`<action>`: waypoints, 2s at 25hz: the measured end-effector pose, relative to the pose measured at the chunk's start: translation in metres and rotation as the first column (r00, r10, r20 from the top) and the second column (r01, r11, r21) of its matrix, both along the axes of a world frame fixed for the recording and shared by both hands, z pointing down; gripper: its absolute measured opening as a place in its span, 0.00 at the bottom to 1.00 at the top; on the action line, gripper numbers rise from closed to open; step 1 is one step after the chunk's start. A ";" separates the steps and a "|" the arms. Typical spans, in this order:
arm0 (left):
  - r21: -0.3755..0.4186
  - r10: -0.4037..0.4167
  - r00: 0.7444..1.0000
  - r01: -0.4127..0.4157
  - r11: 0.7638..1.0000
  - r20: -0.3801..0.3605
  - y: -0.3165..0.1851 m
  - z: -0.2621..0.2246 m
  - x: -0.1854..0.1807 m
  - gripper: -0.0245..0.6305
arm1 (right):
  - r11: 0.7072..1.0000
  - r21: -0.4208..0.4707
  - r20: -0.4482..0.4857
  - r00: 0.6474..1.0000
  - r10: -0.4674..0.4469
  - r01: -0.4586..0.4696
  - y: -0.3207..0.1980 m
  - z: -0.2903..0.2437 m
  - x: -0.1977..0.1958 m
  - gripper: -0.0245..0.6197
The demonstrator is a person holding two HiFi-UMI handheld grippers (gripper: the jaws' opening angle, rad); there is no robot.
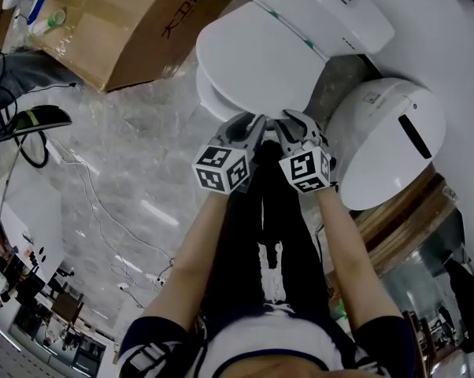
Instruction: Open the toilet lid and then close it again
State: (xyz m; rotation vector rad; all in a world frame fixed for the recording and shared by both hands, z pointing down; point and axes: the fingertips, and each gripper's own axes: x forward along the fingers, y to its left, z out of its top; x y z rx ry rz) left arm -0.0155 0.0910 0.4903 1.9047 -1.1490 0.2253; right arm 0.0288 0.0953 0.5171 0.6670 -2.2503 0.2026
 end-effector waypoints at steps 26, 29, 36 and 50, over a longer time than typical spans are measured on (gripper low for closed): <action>-0.086 -0.052 0.997 0.057 0.995 0.057 0.029 0.036 -0.019 0.19 | 0.986 -0.150 0.088 0.992 0.085 -0.072 0.032 0.019 -0.015 0.18; -0.100 -0.049 0.996 0.056 0.993 0.071 0.032 0.042 -0.020 0.19 | 0.988 -0.145 0.095 0.994 0.062 -0.048 0.037 0.018 -0.017 0.10; -0.125 -0.056 0.994 0.067 0.990 0.089 0.039 0.052 -0.026 0.20 | 0.987 -0.159 0.119 0.992 0.042 -0.023 0.053 0.015 -0.023 0.08; -0.185 -0.072 0.990 0.093 0.978 0.121 0.056 0.080 -0.036 0.20 | 0.983 -0.183 0.138 0.990 0.041 -0.015 0.057 0.020 -0.024 0.08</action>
